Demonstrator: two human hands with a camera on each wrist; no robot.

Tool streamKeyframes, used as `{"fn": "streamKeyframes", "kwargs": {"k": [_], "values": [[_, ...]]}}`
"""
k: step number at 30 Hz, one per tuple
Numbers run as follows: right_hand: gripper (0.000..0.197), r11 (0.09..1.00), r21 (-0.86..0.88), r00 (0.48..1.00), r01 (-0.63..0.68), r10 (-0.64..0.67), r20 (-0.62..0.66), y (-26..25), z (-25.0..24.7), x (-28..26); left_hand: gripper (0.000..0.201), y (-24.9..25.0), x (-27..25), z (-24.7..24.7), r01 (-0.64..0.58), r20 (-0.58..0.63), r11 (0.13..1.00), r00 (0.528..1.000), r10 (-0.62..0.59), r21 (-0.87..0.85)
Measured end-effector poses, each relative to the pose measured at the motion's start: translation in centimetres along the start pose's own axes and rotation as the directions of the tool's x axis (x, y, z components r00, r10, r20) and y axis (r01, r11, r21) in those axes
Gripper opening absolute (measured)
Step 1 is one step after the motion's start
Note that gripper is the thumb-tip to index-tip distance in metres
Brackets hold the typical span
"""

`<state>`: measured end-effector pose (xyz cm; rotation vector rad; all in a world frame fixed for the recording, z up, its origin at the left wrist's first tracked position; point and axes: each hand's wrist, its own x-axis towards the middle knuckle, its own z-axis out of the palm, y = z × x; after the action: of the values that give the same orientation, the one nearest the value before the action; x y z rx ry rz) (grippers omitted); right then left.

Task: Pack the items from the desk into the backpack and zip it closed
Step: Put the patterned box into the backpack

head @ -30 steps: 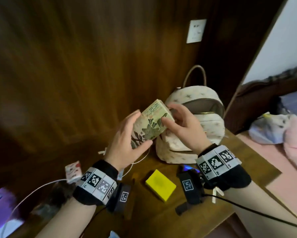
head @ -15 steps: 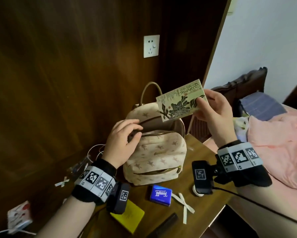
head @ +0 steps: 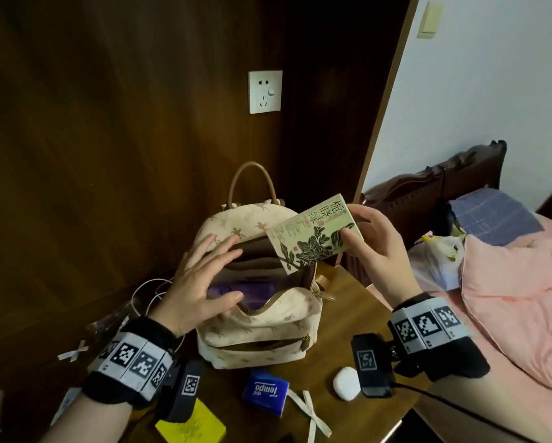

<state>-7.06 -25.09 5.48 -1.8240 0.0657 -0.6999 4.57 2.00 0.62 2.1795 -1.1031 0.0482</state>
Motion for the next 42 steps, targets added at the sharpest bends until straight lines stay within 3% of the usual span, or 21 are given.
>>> {"fn": "streamKeyframes", "kwargs": {"k": [4, 7, 12, 18, 22, 25, 29, 31, 33, 37, 40, 42], "values": [[0.031, 1.000, -0.022, 0.994, 0.013, -0.011, 0.109, 1.1, 0.4, 0.2, 0.090, 0.9, -0.1, 0.4, 0.076, 0.088, 0.986, 0.992, -0.090, 0.148], [0.035, 0.980, -0.183, 0.983, 0.073, -0.040, 0.177, 2.0, 1.1, 0.0, 0.101, 1.4, -0.1, 0.4, 0.090, 0.134, 0.966, 0.983, -0.125, 0.242], [0.045, 0.784, -0.564, 0.951, 0.258, -0.103, 0.292, 3.8, 2.1, -0.1, 0.115, 1.9, 0.1, 0.9, 0.093, 0.155, 0.948, 0.977, -0.146, 0.305], [0.043, 0.767, -0.627, 0.979, 0.140, -0.011, 0.205, 4.7, 2.9, -0.2, 0.111, 2.7, -0.1, 1.8, 0.083, 0.168, 0.946, 0.976, -0.141, 0.312], [0.042, 0.690, -0.713, 0.983, 0.125, 0.011, 0.183, 4.1, 2.8, 0.3, 0.112, 3.3, -0.3, 2.1, 0.085, 0.164, 0.940, 0.975, -0.146, 0.329], [0.043, 0.738, -0.646, 0.946, 0.196, 0.031, 0.323, 3.4, 2.0, 1.1, 0.116, 3.2, -0.3, 2.1, 0.104, 0.153, 0.948, 0.976, -0.156, 0.300], [0.042, 0.899, -0.391, 0.834, 0.195, 0.057, 0.548, 3.6, 0.5, 2.4, 0.113, 3.0, -0.3, 2.1, 0.090, 0.166, 0.955, 0.976, -0.141, 0.283], [0.043, 0.897, -0.394, 0.802, 0.198, 0.083, 0.592, 3.7, 0.2, 2.6, 0.113, 2.9, -0.3, 2.2, 0.088, 0.172, 0.956, 0.975, -0.141, 0.281], [0.046, 0.839, -0.494, 0.821, 0.230, 0.105, 0.561, 3.8, 0.4, 2.7, 0.114, 2.8, -0.2, 2.3, 0.089, 0.180, 0.954, 0.973, -0.144, 0.285], [0.047, 0.578, -0.748, 0.852, 0.325, 0.164, 0.497, 3.3, 2.3, 2.7, 0.115, 2.7, -0.1, 2.3, 0.073, 0.183, 0.958, 0.975, -0.127, 0.278], [0.044, 0.464, -0.854, 0.905, 0.236, 0.216, 0.367, 4.0, 3.7, 2.4, 0.113, 2.6, 0.0, 2.2, 0.075, 0.164, 0.961, 0.979, -0.121, 0.265], [0.047, 0.437, -0.888, 0.930, 0.144, 0.246, 0.272, 4.4, 4.3, 1.8, 0.113, 2.6, 0.2, 1.8, 0.072, 0.148, 0.956, 0.982, -0.118, 0.286]]}}
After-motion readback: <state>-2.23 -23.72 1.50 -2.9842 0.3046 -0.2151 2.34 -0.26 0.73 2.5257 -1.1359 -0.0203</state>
